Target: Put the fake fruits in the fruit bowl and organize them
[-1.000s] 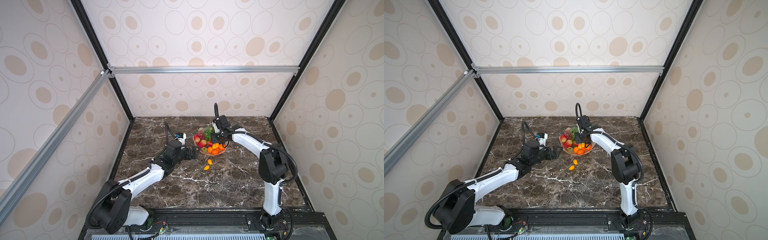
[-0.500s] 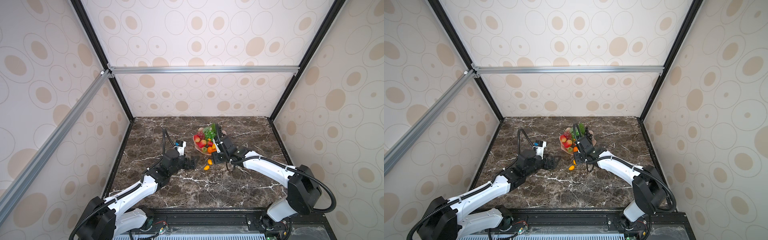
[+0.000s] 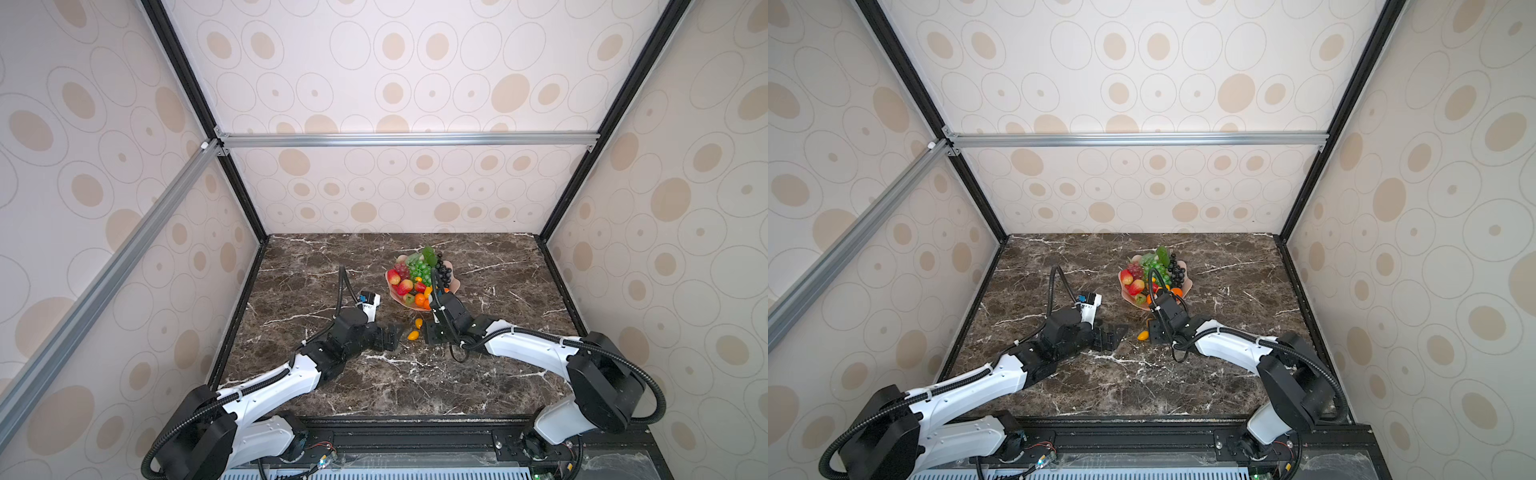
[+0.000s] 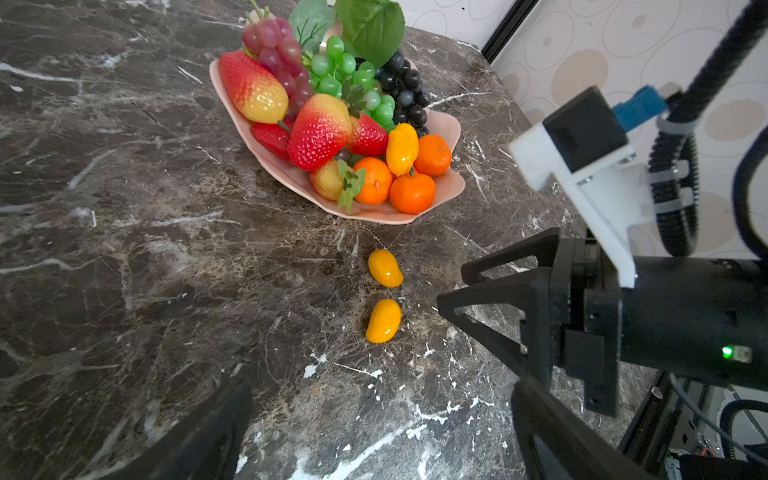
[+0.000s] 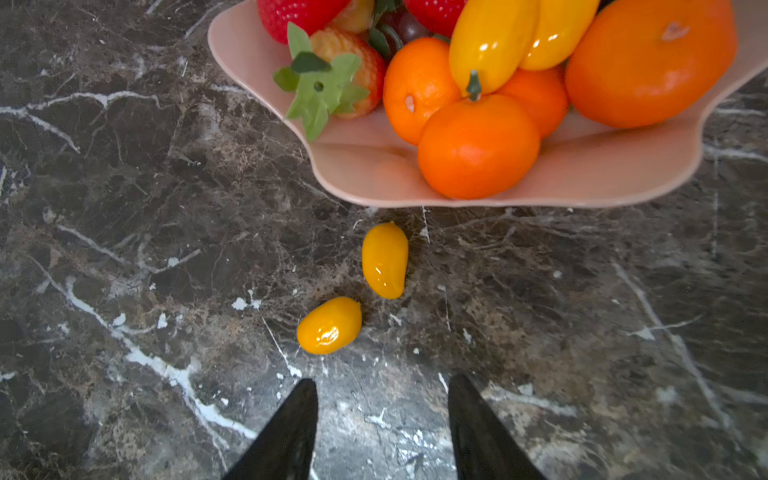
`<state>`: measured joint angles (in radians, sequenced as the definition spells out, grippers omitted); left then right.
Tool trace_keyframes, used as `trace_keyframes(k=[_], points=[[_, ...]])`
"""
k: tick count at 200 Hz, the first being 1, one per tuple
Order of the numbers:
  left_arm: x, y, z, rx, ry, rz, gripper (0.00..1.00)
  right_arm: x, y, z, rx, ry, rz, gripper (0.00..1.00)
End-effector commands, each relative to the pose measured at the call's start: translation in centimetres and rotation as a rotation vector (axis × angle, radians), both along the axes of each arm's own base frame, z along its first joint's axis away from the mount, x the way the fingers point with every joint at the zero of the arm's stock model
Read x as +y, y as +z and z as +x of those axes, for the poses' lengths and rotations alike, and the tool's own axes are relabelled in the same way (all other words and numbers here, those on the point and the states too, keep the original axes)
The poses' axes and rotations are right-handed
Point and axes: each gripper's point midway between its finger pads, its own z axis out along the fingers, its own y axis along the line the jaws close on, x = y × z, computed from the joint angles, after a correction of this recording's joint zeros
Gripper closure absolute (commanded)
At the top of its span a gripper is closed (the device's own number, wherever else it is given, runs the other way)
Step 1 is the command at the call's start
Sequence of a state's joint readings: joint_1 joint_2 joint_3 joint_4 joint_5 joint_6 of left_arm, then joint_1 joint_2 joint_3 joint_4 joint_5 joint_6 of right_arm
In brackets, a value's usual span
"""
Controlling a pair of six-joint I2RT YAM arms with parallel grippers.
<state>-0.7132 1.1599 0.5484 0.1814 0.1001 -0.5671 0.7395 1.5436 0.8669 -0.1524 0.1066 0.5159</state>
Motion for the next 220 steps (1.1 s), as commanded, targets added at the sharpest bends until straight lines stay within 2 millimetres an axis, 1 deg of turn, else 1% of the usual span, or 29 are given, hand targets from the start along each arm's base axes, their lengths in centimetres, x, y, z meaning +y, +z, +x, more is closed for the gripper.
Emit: trace_keyframes(k=[1, 46, 77, 112, 137, 160, 220], points=[[-0.1, 0.4, 0.3, -0.017, 0.024, -0.027, 0.02, 0.7, -0.4, 0.9, -0.008, -0.030, 0.024, 0.45], [0.4, -0.2, 0.5, -0.003, 0.056, -0.005, 0.02, 1.1, -1.7, 1.7, 0.017, -0.043, -0.019, 0.44], [0.9, -0.3, 0.5, -0.005, 0.075, 0.000, 0.02, 1.4, -2.7, 2.1, 0.036, -0.041, -0.037, 0.43], [0.8, -0.3, 0.5, -0.002, 0.072, -0.001, 0.02, 1.6, -3.3, 2.7, 0.041, -0.041, -0.067, 0.42], [1.1, -0.3, 0.5, -0.003, 0.084, 0.002, 0.02, 1.6, -3.7, 3.2, 0.039, -0.048, -0.089, 0.42], [1.4, -0.4, 0.5, -0.004, 0.094, 0.005, 0.02, 1.7, -4.1, 3.3, 0.045, -0.046, -0.105, 0.42], [1.2, -0.2, 0.5, -0.007, 0.086, -0.004, 0.01, 2.3, -4.8, 3.7, 0.061, -0.029, -0.119, 0.47]])
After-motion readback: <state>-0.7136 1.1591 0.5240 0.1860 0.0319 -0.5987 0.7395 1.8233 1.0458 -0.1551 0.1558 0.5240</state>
